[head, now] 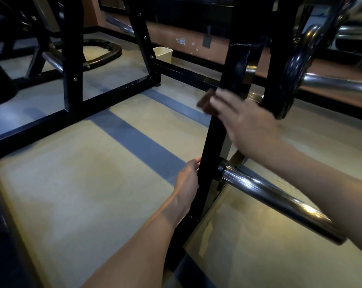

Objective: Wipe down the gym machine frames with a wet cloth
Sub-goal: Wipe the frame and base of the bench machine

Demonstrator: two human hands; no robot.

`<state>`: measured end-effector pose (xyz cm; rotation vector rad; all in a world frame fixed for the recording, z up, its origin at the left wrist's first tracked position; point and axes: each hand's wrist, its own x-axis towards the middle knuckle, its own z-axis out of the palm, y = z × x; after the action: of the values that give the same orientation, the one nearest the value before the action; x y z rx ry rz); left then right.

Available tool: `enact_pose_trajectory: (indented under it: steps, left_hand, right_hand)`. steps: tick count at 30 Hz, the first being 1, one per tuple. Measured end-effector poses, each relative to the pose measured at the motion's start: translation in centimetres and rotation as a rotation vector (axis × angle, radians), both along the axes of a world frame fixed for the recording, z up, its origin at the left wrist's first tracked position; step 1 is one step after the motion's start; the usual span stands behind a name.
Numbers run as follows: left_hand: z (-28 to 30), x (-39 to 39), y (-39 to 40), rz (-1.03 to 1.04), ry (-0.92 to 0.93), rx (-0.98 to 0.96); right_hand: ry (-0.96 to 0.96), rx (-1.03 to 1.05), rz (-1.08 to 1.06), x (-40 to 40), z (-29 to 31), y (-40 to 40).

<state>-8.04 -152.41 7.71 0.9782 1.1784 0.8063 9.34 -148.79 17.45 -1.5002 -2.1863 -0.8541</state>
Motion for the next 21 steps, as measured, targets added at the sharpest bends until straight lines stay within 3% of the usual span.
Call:
enact_pose_trajectory:
  steps: [3, 7, 9, 14, 19, 21]
  left_hand:
    - [-0.1, 0.1, -0.2, -0.004, 0.030, 0.000]
    - [0.0, 0.1, 0.2, 0.037, 0.026, 0.011]
    - [0.0, 0.0, 0.4, 0.041, 0.024, 0.011]
    - [-0.2, 0.1, 0.0, 0.045, 0.035, 0.017]
    - [-0.1, -0.3, 0.7, 0.028, 0.008, -0.014]
    - [0.0, -0.3, 0.6, 0.015, 0.008, -0.007]
  right_hand:
    - [-0.158, -0.131, 0.026, 0.6, -0.9, -0.2]
    - [0.198, 0.105, -0.096, 0.7, 3.8, 1.8]
    - [0.282, 0.121, -0.105, 0.3, 3.6, 1.5]
    - [-0.079, -0.099, 0.010, -0.7, -0.6, 0.4]
    - [0.252, 0.169, -0.100, -0.2, 4.9, 2.8]
    - [0.286, 0.185, -0.115, -0.5, 4.3, 2.5]
